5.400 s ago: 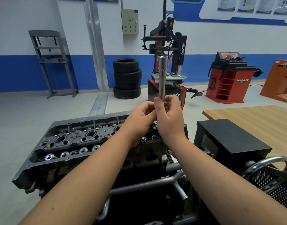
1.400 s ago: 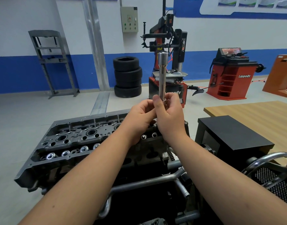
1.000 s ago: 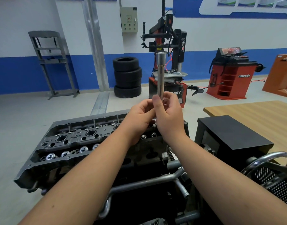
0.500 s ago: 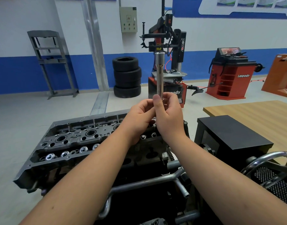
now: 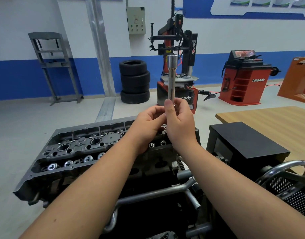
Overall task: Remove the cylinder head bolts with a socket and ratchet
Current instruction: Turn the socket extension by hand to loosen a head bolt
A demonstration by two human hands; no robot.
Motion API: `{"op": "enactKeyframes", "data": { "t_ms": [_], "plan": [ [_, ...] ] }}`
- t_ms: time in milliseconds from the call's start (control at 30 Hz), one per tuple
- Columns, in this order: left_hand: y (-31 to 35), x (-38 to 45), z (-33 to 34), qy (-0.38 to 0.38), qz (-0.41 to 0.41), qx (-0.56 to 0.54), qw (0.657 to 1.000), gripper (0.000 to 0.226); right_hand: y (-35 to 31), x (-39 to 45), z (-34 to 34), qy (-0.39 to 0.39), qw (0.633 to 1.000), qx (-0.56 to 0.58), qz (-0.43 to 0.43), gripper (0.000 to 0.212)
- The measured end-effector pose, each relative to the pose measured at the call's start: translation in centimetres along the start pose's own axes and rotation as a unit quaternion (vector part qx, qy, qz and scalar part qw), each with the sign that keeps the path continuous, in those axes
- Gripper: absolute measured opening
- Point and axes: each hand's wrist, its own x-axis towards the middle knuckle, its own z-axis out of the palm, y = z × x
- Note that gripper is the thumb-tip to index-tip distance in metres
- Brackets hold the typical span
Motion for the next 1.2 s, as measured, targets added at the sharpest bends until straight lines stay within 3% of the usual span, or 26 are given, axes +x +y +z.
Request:
{"op": "enactKeyframes", "data": {
  "t_ms": [200,367,500,700,900,1000,1200],
  "plan": [
    [0.16,-0.14,-0.01,-0.024,-0.002,-0.017,1.000,0.025,-0.05,-0.14,-0.10,0.000,1.000,-0.014,-0.018,0.017],
    [0.19,-0.07,0.08,-0.028,0.001,-0.032,0.999,0.029,-0.05,-0.03,-0.05,-0.012,1.000,-0.011,-0.026,0.032],
    [0.01,0.02,-0.10,-0.022,0.004,-0.032,0.999,0.027,-0.18,-0.07,-0.13,-0.020,1.000,0.001,-0.017,0.016],
    [-0.11,0.03,-0.21,-0.031,0.012,-0.033,0.999,0.021,-0.23,-0.23,-0.15,-0.012,0.999,-0.018,-0.034,0.014],
    [-0.20,0.17,-0.06,-0.030,0.006,-0.028,0.999,0.028,-0.08,0.03,-0.22,-0.020,1.000,0.005,-0.015,0.029],
    [-0.27,0.16,-0.19,-0.027,0.010,-0.035,0.999,0.026,-0.08,0.03,-0.17,-0.030,0.999,0.009,-0.008,0.016],
    [-0.15,0.09,-0.13,-0.032,0.014,-0.039,0.999,0.029,0.01,-0.10,-0.26,-0.011,0.999,-0.018,-0.027,0.016]
  ]
}}
